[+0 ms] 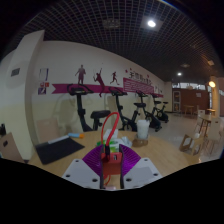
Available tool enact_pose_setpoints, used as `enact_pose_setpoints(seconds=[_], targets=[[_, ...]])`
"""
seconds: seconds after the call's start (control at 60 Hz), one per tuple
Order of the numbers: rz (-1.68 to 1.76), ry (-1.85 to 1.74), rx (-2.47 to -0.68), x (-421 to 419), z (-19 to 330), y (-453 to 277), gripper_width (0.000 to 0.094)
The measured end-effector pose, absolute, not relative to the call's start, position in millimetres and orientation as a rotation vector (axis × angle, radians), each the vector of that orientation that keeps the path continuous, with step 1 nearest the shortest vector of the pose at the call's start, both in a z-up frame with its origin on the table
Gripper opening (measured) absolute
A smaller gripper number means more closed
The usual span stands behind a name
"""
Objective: Unplug charger
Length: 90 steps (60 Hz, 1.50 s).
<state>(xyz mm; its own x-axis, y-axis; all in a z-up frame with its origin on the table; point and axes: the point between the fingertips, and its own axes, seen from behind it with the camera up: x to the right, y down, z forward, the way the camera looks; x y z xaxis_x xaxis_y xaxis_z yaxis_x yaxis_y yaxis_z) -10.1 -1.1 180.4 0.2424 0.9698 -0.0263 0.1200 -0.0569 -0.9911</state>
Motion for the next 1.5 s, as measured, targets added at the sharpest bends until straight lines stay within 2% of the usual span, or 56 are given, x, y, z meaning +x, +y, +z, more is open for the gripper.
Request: enact_pose_setpoints(seconds=[0.1, 0.183, 0.417, 0.533, 0.55, 0.6, 0.667, 0.7, 0.75, 0.95, 1.05, 1.067, 1.167, 1.267, 1.5], targets=[[1.01, -1.1, -1.476, -8.3, 213.8, 29.2, 0.0217], [0.936, -1.16, -1.53, 1.7, 198.6, 60.3, 0.0219], [0.672, -1.361, -1.765, 34.1, 64.1, 113.9, 0.0233], [0.622, -1.43, -1.828, 36.3, 21.0, 119.2, 0.0323], [0.617, -1.435, -1.837, 37.0, 17.5, 119.5, 0.0363], [0.601, -1.439, -1.855, 40.0, 13.9, 121.3, 0.0563], [0.605, -1.425, -1.852, 45.2, 26.6, 122.2, 0.083], [0.612, -1.422, -1.841, 52.9, 42.4, 122.1, 0.0823], [0.617, -1.412, -1.819, 65.8, 67.1, 117.7, 0.0868], [0.66, -1.456, -1.783, 168.7, 190.9, 72.6, 0.0855], [0.687, -1.506, -1.741, 226.8, 241.0, 43.8, 0.0849], [0.689, -1.514, -1.735, 230.2, 237.2, 39.9, 0.0853], [0.689, -1.52, -1.727, 280.9, 270.5, 25.5, 0.0859], [0.703, -1.473, -1.72, 313.5, 286.2, 22.0, 0.0856], [0.693, -1.446, -1.741, 351.0, 276.9, 30.8, 0.0857]])
